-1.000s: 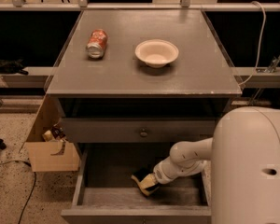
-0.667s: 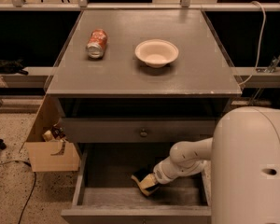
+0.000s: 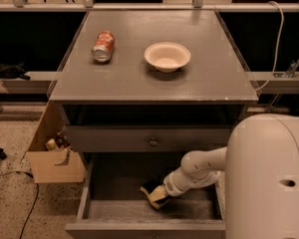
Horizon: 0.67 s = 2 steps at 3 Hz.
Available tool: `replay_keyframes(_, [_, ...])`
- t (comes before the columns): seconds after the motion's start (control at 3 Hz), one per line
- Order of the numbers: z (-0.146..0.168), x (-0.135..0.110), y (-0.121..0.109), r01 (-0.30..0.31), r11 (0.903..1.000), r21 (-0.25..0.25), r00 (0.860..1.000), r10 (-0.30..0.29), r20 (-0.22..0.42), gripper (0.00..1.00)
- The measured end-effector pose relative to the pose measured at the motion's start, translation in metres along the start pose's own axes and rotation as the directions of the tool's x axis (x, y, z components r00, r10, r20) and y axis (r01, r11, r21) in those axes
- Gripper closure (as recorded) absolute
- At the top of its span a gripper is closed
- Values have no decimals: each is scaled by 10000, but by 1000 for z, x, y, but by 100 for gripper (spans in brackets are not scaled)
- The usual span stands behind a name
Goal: Place sponge into middle drawer
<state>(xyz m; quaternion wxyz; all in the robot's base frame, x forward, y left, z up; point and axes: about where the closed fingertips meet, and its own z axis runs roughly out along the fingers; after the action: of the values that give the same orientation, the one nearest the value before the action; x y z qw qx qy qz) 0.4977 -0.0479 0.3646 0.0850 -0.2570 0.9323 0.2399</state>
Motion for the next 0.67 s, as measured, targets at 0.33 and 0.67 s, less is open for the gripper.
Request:
replay_keyframes(0.33, [0, 0, 0, 0, 10000, -1, 10000, 0, -1, 4])
replay_keyframes(0.67, [0, 0, 0, 1, 10000, -2, 10000, -1, -2, 0])
